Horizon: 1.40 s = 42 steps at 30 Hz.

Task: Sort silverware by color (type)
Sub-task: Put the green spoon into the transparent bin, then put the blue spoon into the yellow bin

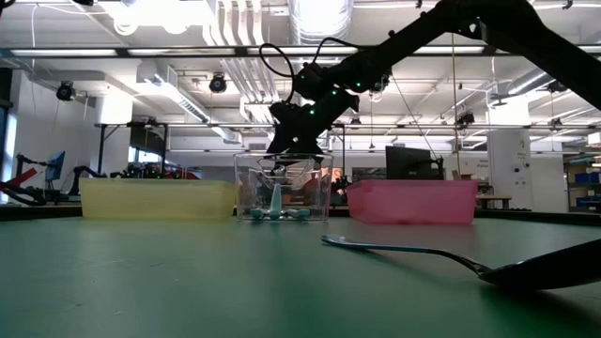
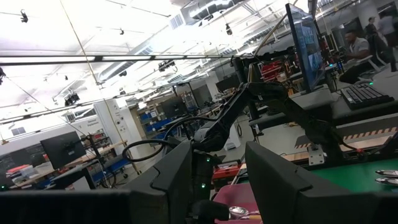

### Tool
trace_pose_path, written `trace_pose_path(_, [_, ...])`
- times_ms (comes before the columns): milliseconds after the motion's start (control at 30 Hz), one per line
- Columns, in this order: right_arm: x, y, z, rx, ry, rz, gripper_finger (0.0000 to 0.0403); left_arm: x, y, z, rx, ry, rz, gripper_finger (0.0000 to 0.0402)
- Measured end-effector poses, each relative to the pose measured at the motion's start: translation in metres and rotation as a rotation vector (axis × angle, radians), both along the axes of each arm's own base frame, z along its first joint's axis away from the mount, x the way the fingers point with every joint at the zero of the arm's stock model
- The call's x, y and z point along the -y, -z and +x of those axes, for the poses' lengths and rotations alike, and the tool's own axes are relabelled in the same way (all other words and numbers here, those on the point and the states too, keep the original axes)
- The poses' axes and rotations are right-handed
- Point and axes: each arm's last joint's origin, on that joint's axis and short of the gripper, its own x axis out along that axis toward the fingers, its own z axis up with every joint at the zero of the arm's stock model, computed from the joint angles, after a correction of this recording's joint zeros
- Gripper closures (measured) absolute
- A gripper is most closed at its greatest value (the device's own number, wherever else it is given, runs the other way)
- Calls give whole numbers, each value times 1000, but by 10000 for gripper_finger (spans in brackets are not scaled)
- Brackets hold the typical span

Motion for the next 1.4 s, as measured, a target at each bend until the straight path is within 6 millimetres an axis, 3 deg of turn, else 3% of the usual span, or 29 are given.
trace_pose_path(1400, [1,7,-1,-11,67,13,197,0,0,0,0,0,1,267])
